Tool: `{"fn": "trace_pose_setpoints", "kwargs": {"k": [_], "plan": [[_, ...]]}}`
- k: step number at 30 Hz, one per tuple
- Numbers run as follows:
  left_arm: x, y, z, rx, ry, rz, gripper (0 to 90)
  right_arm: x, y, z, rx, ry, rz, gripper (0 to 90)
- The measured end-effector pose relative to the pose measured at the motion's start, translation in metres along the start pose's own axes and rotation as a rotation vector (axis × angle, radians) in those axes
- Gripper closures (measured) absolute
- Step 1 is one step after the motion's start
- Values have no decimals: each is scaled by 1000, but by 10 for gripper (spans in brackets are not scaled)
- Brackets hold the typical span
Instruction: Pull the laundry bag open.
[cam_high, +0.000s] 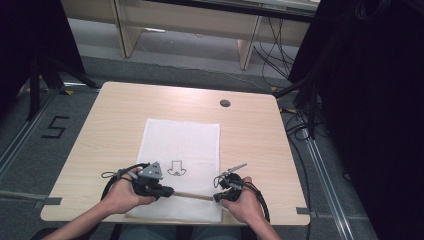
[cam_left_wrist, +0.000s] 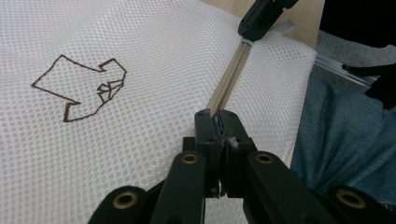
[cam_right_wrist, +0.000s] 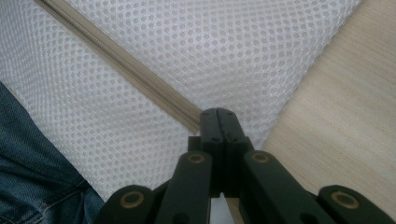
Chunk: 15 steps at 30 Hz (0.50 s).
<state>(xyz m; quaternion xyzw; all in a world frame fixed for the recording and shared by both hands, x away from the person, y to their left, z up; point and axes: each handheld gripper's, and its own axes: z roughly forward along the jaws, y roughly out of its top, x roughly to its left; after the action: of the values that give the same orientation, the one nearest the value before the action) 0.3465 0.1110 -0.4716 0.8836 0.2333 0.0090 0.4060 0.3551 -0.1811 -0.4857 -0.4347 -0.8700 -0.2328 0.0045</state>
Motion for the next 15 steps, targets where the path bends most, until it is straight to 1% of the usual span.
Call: {"fn": "trace_pose_setpoints", "kwargs": {"k": [1,2,5,6,7,8,10,11,12,15], "plan": [[0,0,0,0,0,0,874,0,0,0,0,0,0,900],[0,-1,0,-2,1,-21,874,0,0,0,-2,3,4,900],[1,-1,-1,4,2,-16,874,0,0,0,-2,3,4,900],[2,-1,-3,9,5,-4,874,0,0,0,1,1,1,900],[1,-2,-2,1,2,-25,874,0,0,0,0,0,0,900],[2,-2,-3,0,-3,-14,874,0,0,0,1,1,0,900],[2,-2,-3,-1,0,-20,875,0,0,0,1,1,0,900],[3,-3,-4,9,4,-16,874,0,0,0,2,2,0,900],[3,-3,-4,5,3,-22,874,0,0,0,2,2,0,900],[4,-3,-5,3,4,-12,874,0,0,0,3,2,-1,900]]}}
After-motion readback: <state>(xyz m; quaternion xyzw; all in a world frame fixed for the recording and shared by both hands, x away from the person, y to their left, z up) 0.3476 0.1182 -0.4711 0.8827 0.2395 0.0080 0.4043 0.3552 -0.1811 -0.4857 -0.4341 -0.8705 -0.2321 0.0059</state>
